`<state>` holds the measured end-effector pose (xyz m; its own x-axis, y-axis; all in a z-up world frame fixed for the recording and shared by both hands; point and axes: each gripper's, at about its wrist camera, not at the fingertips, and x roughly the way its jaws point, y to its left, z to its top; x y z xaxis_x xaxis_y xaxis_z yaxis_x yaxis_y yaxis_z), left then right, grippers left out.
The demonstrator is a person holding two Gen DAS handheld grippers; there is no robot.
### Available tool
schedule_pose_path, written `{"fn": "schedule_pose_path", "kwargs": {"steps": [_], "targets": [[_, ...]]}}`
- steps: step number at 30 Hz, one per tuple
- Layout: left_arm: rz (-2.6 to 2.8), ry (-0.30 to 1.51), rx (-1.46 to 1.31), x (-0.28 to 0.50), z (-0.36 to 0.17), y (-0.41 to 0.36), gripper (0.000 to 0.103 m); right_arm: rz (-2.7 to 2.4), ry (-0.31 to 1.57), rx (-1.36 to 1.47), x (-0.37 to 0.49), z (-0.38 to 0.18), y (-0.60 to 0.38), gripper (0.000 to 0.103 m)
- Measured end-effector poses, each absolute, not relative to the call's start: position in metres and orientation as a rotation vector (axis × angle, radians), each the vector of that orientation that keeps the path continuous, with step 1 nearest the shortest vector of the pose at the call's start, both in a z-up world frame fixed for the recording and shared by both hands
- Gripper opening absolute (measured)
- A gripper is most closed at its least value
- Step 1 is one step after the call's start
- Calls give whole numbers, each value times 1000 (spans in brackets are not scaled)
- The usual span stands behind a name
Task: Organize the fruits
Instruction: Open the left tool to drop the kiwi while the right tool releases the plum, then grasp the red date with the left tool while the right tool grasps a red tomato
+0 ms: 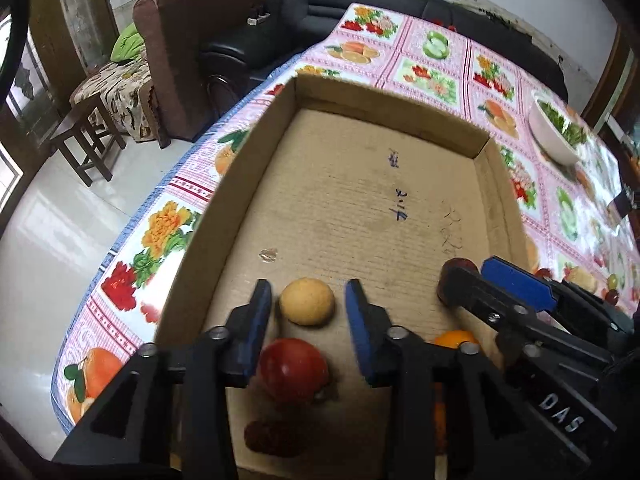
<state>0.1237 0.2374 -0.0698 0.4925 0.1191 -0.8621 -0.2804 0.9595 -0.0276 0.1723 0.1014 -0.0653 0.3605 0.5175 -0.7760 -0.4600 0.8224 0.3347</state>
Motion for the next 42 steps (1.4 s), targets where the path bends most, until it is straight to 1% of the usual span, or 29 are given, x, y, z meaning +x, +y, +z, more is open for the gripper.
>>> {"fn": "schedule_pose_path", "kwargs": {"steps": [3,5,7,8,10,16,18,21,25,27,29,30,31,33,34,36,40,42], "targets": [[248,1001,-200,115,-59,238,39,632,1000,96,165,-52,88,41],[238,982,-228,108,-51,235,39,623,979,135,158,-40,72,48],[213,968,-232,104,-43,228,39,592,939,205,147,-25,48,72],[199,961,-230,101,-39,221,39,571,913,238,143,-19,37,76],[161,953,-225,99,-33,209,39,502,853,331,130,-8,2,77],[38,950,-194,93,-21,160,38,386,781,584,101,3,-100,78],[-5,955,-177,92,-20,143,38,363,740,682,77,9,-143,79],[-73,956,-155,94,-21,117,38,307,749,740,37,20,-194,80],[-143,978,-128,100,-24,89,38,225,765,793,-34,60,-251,82],[-165,983,-111,104,-25,76,38,270,780,834,-51,85,-263,82],[-181,983,-112,105,-24,67,38,230,734,775,-62,121,-265,87],[-183,984,-115,105,-24,66,38,180,692,706,-64,134,-260,93],[-181,988,-117,104,-24,65,38,154,633,644,-64,140,-255,97],[-177,994,-117,100,-26,68,38,129,563,575,-56,137,-242,98],[-171,998,-122,98,-26,71,38,120,566,536,-41,125,-230,98],[-178,1010,-146,95,-29,77,38,128,596,489,-17,104,-215,98],[-175,1005,-135,91,-31,81,38,80,687,301,39,46,-185,97],[-177,1009,-131,94,-32,79,38,76,735,235,51,23,-178,96]]}}
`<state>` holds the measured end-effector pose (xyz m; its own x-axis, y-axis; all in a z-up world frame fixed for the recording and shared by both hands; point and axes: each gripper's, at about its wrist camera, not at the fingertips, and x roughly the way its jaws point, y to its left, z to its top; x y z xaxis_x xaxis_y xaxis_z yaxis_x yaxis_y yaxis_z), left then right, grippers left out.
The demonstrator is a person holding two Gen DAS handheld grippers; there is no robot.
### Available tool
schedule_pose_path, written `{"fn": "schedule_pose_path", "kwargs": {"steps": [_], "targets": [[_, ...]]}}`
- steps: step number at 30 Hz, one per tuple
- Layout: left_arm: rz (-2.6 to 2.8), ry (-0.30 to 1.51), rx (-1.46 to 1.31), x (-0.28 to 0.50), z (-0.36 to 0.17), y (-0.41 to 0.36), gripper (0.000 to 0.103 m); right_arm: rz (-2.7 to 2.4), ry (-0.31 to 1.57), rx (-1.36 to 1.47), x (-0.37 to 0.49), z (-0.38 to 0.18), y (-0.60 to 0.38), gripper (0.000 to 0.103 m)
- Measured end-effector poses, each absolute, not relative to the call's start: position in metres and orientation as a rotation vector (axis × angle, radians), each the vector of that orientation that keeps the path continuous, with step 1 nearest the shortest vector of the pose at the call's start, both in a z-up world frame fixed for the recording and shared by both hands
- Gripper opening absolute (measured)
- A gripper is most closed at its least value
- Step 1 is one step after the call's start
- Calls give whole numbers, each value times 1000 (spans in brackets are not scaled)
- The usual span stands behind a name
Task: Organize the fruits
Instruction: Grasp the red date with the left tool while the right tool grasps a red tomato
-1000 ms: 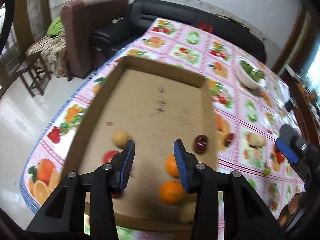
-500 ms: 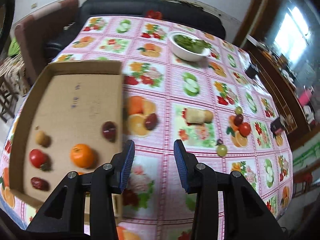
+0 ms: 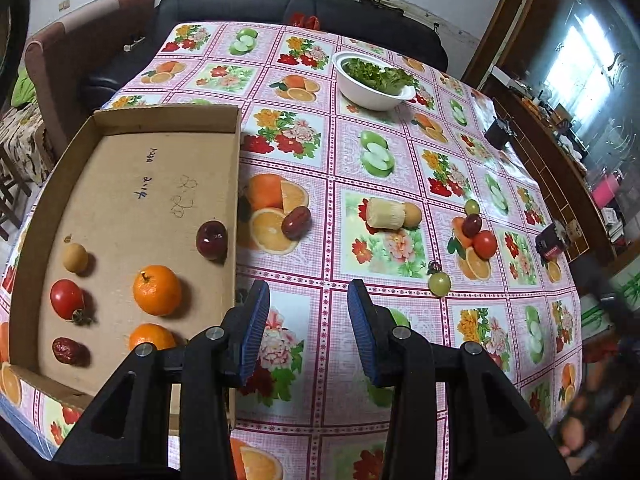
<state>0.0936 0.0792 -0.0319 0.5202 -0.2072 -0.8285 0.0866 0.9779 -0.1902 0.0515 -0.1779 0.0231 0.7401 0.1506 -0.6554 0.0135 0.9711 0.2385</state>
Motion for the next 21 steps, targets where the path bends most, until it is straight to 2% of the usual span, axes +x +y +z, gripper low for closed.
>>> {"fn": "schedule_pose_path", "kwargs": {"steps": [8,18,21], "targets": [[-160,1050,-102,120,-46,60,38,49,812,246,71,-31,-210,88],[-71,1080,17,164,-71,52,38,55,901,261,118,-67,-230,67],[-67,1104,34,174,-81,51,38,69,915,231,129,-73,-226,67]]}}
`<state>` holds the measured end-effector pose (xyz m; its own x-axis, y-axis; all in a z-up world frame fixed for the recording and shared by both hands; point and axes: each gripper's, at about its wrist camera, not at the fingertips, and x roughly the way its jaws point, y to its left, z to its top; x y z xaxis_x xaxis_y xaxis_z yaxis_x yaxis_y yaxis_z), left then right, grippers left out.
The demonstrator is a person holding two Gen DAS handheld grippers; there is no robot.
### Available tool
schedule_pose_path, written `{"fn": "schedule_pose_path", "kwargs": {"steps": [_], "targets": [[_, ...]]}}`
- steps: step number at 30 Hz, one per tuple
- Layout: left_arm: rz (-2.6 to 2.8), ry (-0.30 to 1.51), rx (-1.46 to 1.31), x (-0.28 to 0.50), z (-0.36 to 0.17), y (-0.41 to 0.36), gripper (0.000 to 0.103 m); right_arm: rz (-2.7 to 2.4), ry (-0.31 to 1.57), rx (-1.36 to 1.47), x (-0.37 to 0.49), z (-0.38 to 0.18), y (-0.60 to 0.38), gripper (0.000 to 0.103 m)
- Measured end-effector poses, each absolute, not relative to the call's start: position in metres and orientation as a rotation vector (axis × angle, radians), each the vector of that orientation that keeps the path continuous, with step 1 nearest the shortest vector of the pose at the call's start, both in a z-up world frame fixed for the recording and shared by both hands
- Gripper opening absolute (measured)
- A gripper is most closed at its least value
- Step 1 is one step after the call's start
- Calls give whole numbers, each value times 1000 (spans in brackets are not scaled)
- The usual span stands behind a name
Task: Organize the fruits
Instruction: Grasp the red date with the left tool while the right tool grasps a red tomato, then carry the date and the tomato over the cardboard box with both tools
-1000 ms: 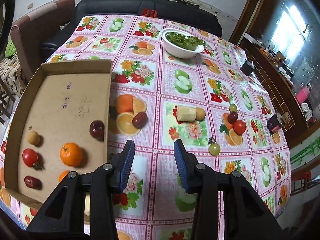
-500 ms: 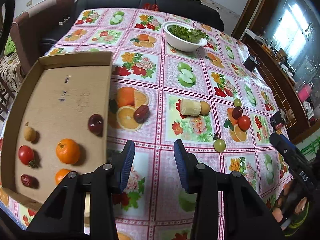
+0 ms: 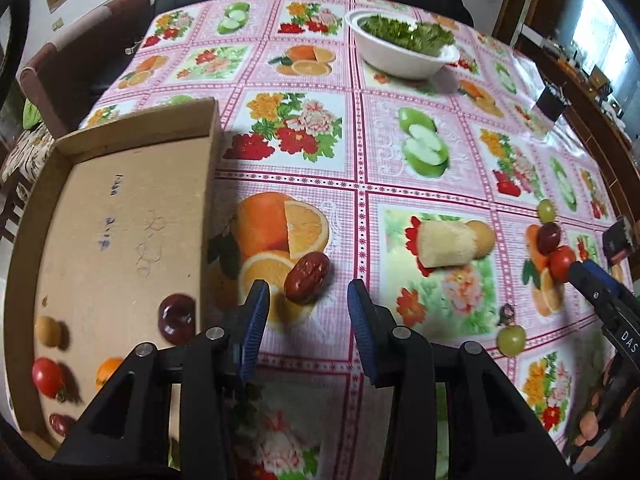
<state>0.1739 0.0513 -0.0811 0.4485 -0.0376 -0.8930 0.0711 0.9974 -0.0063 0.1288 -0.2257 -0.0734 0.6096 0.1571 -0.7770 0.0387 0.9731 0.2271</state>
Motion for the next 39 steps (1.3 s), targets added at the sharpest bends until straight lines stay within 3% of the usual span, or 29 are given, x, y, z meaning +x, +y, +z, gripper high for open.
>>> {"fn": "schedule_pose_path", "kwargs": {"steps": [3,6,7,8,10,24,39], "targets": [[-67,1128,43,180,-88,48,38,74,934,179,140,-81,-217,65],[-70,1123,69,181,-89,41,37,75,960,150,149,-90,-212,50],[-71,1119,70,182,-89,40,32,70,947,131,149,-90,-211,49],[-82,1115,70,182,-89,38,21,61,949,111,150,-90,-209,48],[-88,1114,69,180,-89,37,18,76,942,106,150,-90,-207,34],[-181,1049,-117,128,-57,55,18,152,883,244,101,-50,-199,34],[-41,966,-113,93,-29,95,18,320,875,241,79,-30,-133,34]]}}
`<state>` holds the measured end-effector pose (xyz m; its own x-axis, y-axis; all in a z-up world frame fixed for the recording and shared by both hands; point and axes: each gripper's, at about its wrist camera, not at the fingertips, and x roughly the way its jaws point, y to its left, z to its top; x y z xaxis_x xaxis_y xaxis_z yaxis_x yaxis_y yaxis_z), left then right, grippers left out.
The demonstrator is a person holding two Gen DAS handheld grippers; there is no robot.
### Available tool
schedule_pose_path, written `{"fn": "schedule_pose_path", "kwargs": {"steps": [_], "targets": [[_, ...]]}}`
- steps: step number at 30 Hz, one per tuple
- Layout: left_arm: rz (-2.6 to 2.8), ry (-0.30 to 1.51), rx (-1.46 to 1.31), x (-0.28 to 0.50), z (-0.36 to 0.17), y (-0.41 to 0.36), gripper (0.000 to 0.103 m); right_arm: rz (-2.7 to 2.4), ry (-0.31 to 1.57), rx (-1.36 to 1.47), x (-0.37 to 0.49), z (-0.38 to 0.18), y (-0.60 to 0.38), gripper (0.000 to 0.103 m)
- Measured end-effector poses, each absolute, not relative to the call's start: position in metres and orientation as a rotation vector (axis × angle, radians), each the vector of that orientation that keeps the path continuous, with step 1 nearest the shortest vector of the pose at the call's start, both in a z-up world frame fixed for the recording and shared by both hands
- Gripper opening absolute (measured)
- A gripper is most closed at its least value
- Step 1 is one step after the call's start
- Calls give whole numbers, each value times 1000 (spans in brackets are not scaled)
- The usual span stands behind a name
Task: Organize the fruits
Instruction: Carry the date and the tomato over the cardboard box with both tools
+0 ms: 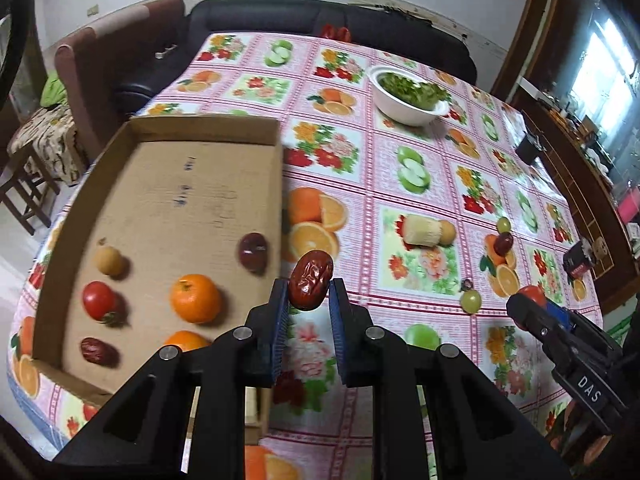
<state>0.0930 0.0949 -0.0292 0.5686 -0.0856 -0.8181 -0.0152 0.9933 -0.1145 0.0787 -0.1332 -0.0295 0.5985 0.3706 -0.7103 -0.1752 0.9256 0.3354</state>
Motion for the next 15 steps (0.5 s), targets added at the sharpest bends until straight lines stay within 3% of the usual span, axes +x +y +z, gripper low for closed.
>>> {"fn": "schedule_pose_path", "kwargs": {"steps": [15], "targets": [[13,944,-152,85,-26,131,18,398,902,201,78,-26,-86,33]]}}
